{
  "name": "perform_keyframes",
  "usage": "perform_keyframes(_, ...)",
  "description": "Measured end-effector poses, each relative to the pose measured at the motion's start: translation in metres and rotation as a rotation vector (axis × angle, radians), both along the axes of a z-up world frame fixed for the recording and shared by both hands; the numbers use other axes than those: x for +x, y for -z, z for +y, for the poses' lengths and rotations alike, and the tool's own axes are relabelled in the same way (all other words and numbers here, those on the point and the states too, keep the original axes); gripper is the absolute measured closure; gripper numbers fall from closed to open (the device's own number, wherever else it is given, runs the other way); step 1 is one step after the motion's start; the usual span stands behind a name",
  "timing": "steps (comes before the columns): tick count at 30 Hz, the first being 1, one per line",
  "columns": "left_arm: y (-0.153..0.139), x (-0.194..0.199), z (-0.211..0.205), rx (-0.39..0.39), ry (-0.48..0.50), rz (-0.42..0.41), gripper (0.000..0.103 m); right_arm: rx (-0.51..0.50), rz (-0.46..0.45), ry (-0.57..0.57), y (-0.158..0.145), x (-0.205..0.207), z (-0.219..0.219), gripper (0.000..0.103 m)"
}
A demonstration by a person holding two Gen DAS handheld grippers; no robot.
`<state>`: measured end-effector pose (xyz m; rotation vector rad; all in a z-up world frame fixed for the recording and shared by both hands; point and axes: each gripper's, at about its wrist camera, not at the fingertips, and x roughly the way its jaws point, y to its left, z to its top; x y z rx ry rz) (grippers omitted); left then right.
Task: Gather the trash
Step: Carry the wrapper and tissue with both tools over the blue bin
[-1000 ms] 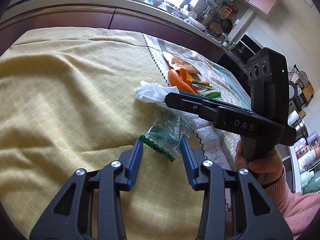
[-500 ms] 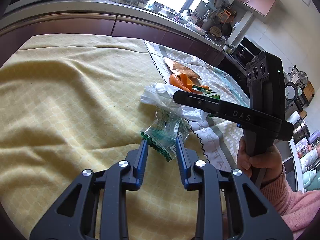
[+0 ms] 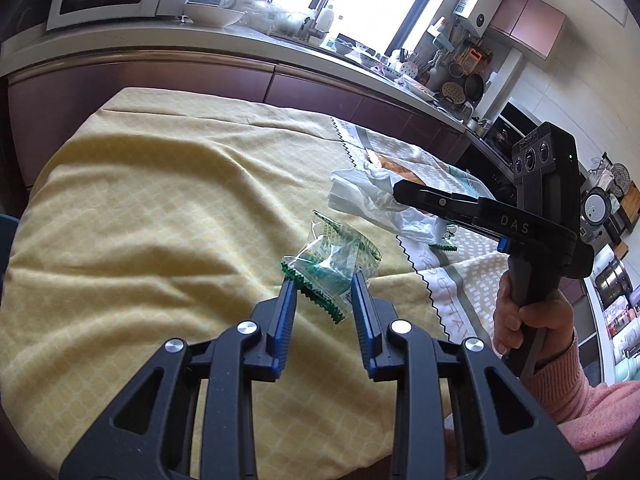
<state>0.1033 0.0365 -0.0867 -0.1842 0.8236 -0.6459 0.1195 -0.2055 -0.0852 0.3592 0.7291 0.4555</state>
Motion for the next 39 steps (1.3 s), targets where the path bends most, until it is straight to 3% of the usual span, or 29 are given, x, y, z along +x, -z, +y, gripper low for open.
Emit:
perform_keyframes(18, -0.02, -0.033, 0.106, 0.035, -0.218, -0.071, 0.075, 0.047, -0.016, -0.182, -0.014, 0.016, 0.083, 0.087)
perform_keyframes(39, -0.029, -0.06, 0.254, 0.053, -0.575, -0.092, 0.075, 0.033, -0.01, -0.444, -0.024, 0.043, 0.208, 0.087)
